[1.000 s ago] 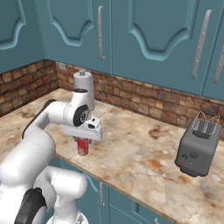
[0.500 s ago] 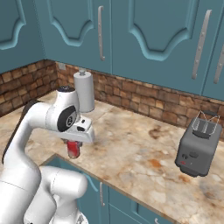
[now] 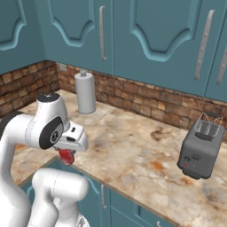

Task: Four empty soda cans are scattered around the kitchen. Gather all the cans and cluster them next to the stove for recycling.

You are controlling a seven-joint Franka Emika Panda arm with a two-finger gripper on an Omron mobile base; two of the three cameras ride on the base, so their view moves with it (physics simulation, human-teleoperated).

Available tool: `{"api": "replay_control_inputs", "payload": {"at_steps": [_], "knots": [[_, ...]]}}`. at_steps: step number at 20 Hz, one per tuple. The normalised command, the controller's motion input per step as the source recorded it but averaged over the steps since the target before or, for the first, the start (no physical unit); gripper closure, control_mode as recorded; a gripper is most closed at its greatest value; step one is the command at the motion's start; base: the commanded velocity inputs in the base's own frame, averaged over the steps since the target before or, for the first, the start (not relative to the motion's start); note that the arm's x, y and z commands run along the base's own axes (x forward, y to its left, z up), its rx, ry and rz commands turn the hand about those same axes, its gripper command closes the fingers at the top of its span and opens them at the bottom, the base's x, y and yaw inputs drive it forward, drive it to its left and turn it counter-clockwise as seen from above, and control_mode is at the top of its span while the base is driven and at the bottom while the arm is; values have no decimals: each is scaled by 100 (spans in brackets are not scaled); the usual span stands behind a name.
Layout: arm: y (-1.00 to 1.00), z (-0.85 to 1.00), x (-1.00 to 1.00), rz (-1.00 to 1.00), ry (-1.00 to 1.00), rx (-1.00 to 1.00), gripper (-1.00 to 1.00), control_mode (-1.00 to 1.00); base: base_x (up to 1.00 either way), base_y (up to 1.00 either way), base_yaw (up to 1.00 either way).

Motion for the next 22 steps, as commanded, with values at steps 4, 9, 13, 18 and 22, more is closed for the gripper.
{"api": "replay_control_inputs", "payload": {"at_steps": [4, 9, 13, 18, 22], "knots": [[0, 0, -8, 0, 0, 0, 100, -100, 0, 0, 0], [0, 0, 0, 0, 0, 0, 100, -100, 0, 0, 0], [0, 0, 0, 0, 0, 0, 100, 100, -12, 2, 0], [0, 0, 0, 0, 0, 0, 100, 100, -100, 2, -5], [0, 0, 0, 0, 0, 0, 100, 100, -93, -3, -21]]}}
